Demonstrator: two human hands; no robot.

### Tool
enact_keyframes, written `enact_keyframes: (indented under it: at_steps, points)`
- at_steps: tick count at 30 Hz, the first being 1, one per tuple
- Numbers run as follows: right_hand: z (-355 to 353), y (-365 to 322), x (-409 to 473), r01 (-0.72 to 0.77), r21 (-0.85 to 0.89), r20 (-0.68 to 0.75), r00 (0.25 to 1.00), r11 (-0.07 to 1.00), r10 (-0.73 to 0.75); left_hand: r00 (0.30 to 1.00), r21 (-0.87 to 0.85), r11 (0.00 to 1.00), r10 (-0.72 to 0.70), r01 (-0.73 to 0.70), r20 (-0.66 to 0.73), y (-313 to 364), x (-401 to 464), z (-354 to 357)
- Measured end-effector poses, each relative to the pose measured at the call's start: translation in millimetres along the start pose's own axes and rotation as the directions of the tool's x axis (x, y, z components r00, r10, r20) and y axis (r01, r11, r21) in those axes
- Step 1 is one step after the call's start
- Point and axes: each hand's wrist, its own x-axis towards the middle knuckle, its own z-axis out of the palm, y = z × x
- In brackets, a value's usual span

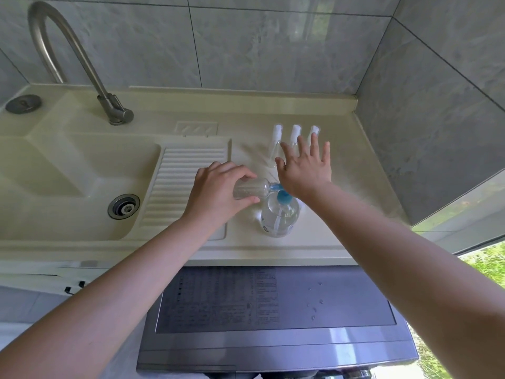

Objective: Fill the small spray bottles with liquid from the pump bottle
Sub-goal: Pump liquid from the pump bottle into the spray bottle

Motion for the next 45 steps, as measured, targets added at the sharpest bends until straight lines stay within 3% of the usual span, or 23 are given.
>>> enact_keyframes:
  at_steps: [18, 24, 39, 45]
  points:
    - [3, -3, -1, -0.003, 0.072, -0.099, 0.995, 0.997, 0.010, 0.999, 0.005, 0.999, -0.032, 0.032, 0.002, 3, -3, 0]
    - [11, -4, -2, -0.063, 0.169, -0.033, 0.997, 0.984, 0.069, 1.000, 0.022, 0.999, -0.030, 0.030, 0.005, 2, -2, -1]
    - [9, -3, -5, -0.080, 0.230, -0.059, 0.994, 0.970, 0.096, 1.000, 0.009, 1.000, -0.028, 0.028, 0.002, 3, -2, 1]
    - [7, -4, -4, -0.129, 0.331, 0.055, 0.992, 0.935, 0.118, 0.999, -0.033, 0.999, -0.035, 0.035, -0.014, 2, -2, 5]
